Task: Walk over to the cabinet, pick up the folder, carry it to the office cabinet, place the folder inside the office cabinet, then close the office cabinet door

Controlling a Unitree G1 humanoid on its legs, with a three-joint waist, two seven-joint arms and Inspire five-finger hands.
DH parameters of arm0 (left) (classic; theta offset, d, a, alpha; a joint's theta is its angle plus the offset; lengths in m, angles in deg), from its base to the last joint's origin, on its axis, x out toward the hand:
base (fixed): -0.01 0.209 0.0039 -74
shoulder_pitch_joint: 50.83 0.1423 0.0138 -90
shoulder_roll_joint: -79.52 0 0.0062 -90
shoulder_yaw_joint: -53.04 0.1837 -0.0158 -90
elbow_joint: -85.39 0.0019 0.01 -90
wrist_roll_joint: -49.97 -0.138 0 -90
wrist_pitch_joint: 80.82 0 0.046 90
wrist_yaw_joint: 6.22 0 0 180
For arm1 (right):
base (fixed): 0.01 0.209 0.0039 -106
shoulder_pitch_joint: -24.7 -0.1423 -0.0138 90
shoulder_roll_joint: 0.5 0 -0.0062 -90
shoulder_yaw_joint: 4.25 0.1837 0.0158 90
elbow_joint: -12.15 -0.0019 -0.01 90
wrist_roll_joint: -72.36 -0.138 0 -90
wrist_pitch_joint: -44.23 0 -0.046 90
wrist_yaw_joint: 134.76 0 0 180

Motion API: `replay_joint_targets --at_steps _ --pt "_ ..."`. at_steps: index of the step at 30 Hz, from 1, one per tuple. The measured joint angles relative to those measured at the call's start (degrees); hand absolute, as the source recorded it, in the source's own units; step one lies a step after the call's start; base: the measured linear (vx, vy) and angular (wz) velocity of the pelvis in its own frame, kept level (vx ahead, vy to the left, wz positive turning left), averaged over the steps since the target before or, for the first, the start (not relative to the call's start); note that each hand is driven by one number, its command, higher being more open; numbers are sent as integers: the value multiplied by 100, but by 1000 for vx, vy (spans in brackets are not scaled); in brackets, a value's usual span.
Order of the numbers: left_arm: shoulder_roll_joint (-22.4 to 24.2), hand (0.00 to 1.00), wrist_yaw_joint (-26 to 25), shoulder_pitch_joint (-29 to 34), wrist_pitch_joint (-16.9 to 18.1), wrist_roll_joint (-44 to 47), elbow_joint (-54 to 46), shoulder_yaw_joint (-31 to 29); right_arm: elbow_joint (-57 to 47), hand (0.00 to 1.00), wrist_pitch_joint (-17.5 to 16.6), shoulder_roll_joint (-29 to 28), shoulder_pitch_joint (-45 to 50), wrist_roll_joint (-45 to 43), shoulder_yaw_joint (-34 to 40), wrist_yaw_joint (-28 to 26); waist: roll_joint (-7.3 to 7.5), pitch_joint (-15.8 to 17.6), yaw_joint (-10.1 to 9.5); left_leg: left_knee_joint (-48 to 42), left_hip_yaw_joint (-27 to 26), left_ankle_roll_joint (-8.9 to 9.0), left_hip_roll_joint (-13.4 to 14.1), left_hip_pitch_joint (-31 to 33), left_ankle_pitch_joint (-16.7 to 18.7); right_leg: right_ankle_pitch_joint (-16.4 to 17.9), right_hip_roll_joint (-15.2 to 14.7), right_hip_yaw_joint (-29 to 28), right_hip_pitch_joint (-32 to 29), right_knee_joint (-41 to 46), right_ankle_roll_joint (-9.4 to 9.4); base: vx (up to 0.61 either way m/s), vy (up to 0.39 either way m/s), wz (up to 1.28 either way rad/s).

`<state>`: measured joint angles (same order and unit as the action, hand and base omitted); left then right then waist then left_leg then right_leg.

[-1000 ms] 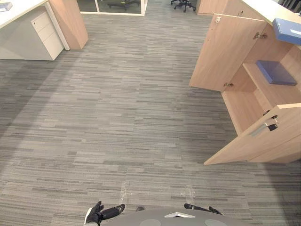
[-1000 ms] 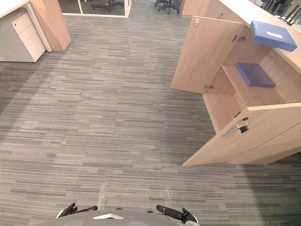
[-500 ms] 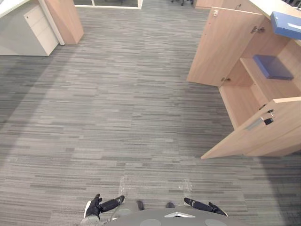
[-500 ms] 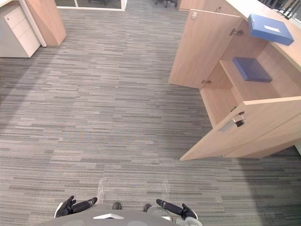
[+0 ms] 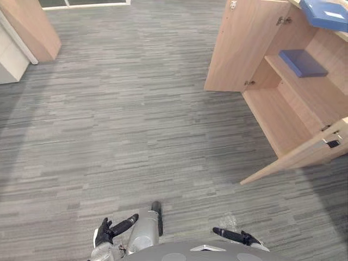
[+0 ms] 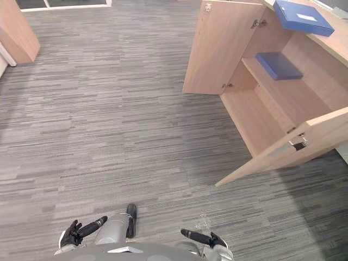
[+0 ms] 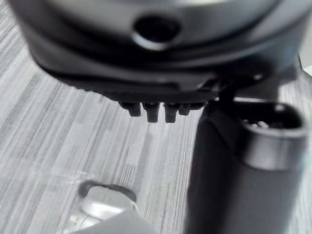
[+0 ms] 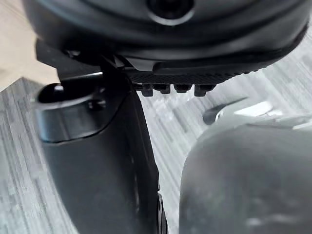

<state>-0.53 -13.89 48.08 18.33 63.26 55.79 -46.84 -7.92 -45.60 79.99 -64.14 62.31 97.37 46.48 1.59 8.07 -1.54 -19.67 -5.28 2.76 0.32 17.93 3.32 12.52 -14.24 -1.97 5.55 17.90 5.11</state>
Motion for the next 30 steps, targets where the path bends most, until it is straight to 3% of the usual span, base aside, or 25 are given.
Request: replay_joint_targets --at_steps 1,2,3,4,5,6,7,8,9,10,11,12,14,15,16,17,18,19,20,21,22,23,27,28,30 --pt "19 100 4 7 -33 -17 8 -1 1 100 1 -8 -9 20 41 -9 49 -33 -45 52 -74 -94 -75 -125 44 -107 -83 -22 -106 232 3 363 254 -42" --pt "65 100 17 53 -66 -15 41 -32 1 100 -1 -32 28 28 160 -16 -1 -94 -169 257 -257 -218 -226 -416 118 -322 -251 -202 -274 609 19 287 202 -39" --pt "74 100 23 105 -70 -22 37 -51 7 100 3 -45 44 29 223 -27 -2 -192 -165 371 -303 -277 -319 -536 139 -429 -343 -199 -334 817 -15 377 229 -28" --pt "91 100 23 206 -66 -31 36 -51 -9 100 11 -81 39 29 357 -54 37 -360 -130 601 -372 -456 -518 -770 146 -615 -546 -117 -529 1487 -115 456 223 4" --pt "85 100 40 222 -72 -40 45 -51 -92 100 7 -137 43 22 537 -86 20 -339 -88 813 -386 -639 -749 -1105 155 -916 -800 72 -841 2611 -410 384 179 18" --pt "81 100 46 232 -75 -47 52 -49 -141 100 -32 -165 64 42 641 -58 46 -334 -41 937 -365 -720 -877 -1323 148 -1138 -962 290 -941 3119 -636 455 165 31" --pt "80 100 56 266 -84 -59 80 -42 -224 100 -57 -161 122 59 756 12 38 -330 33 1125 -259 -878 -1062 -1716 167 -1464 -1198 869 -936 3768 -1069 300 79 38" --pt "107 100 76 252 -120 -190 143 -41 -260 100 -71 -123 206 53 840 33 0 -320 51 1194 -118 -980 -1127 -2014 224 -1400 -1294 1493 -920 4157 -1201 457 90 36" --pt "119 100 88 225 -156 -286 169 -39 -268 100 -75 -112 216 44 886 32 -33 -309 62 1233 -53 -979 -1128 -2171 250 -1273 -1299 1757 -939 4363 -1324 360 21 39" --pt "146 100 145 209 -198 -485 238 -36 -274 100 -56 -101 208 9 1085 27 -148 -272 165 1318 95 -979 -1069 -2450 258 -823 -1213 2178 -1021 4644 -1266 425 -23 52" --pt "189 100 196 165 -198 -593 322 -18 -306 100 -55 -93 193 -3 1205 19 -251 -220 269 1370 252 -971 -910 -2658 294 -378 -979 2444 -1123 4570 -1037 319 -50 56" --pt "221 100 204 146 -202 -641 342 -2 -343 100 -62 -80 183 -16 1260 13 -332 -165 309 1412 313 -960 -807 -2755 303 -221 -857 2566 -1193 4425 -955 284 -91 52" --pt "278 100 212 31 -200 -665 328 10 -495 100 -95 -83 127 -122 1253 35 -439 83 328 1579 437 -821 -401 -3108 394 73 -515 2957 -1389 3153 -534 220 -140 28" --pt "270 100 215 29 -200 -660 309 -5 -501 100 -99 -115 129 -180 1251 48 -426 104 306 1616 446 -755 -333 -3151 436 38 -464 3031 -1444 2735 -477 201 -209 8" --pt "224 100 207 22 -198 -642 248 -77 -518 100 -93 -197 97 -220 1242 70 -352 163 287 1625 449 -630 -209 -3253 557 -105 -404 3154 -1485 1784 -261 223 -253 -8" --pt "171 100 191 15 -197 -630 163 -191 -520 100 -92 -292 73 -222 1204 91 -174 245 239 1642 415 -517 -139 -3363 729 -317 -365 3237 -1507 971 -102 233 -272 -17" --pt "127 100 192 15 -197 -630 136 -241 -519 100 -91 -340 74 -222 1142 95 -70 256 201 1638 385 -432 -119 -3419 802 -446 -346 3248 -1528 595 -69 277 -313 -26" --pt "95 100 186 -4 -202 -632 126 -305 -523 100 -91 -380 80 -227 1087 105 23 281 183 1617 364 -306 -37 -3495 925 -953 -303 3282 -1512 424 -197 323 -337 -22" --pt "164 100 188 -63 -214 -638 123 -358 -580 100 -88 -355 75 -234 1042 132 -22 259 187 1589 315 -174 192 -3549 1064 -869 -41 3450 -1454 437 -536 342 -345 -14" --pt "164 100 188 -63 -214 -638 123 -358 -580 100 -88 -355 75 -234 1042 132 -22 259 187 1589 315 -174 192 -3549 1064 -869 -41 3450 -1454 437 -536 273 -270 -13" --pt "261 100 210 -161 -210 -646 -4 -387 -718 100 -101 -346 57 -235 1018 166 -114 308 183 1607 247 -132 446 -3576 1088 -597 185 3501 -1529 579 -723 378 -359 -16" --pt "359 100 211 -212 -208 -653 -44 -507 -770 100 -87 -346 24 -239 1028 181 -158 320 187 1665 172 -134 606 -3663 1055 -345 347 3533 -1543 714 -790 309 -288 -17" --pt "670 100 250 -274 -206 -669 -89 -678 -783 100 -93 -430 35 -276 1041 182 -221 124 212 1377 2 -119 921 -3728 987 67 713 3587 -1395 666 -839 279 -219 -17" --pt "714 100 315 -275 -216 -675 -96 -674 -771 100 -94 -513 29 -309 1043 178 -235 64 247 969 28 -69 1049 -3615 1017 122 883 3595 -1250 514 -845 243 -168 -23" --pt "721 100 399 -258 -224 -673 -95 -709 -770 100 -89 -564 35 -416 1060 122 -270 -80 324 -324 111 197 1269 -3129 1007 106 1210 3530 -960 111 -833 282 -177 -34"
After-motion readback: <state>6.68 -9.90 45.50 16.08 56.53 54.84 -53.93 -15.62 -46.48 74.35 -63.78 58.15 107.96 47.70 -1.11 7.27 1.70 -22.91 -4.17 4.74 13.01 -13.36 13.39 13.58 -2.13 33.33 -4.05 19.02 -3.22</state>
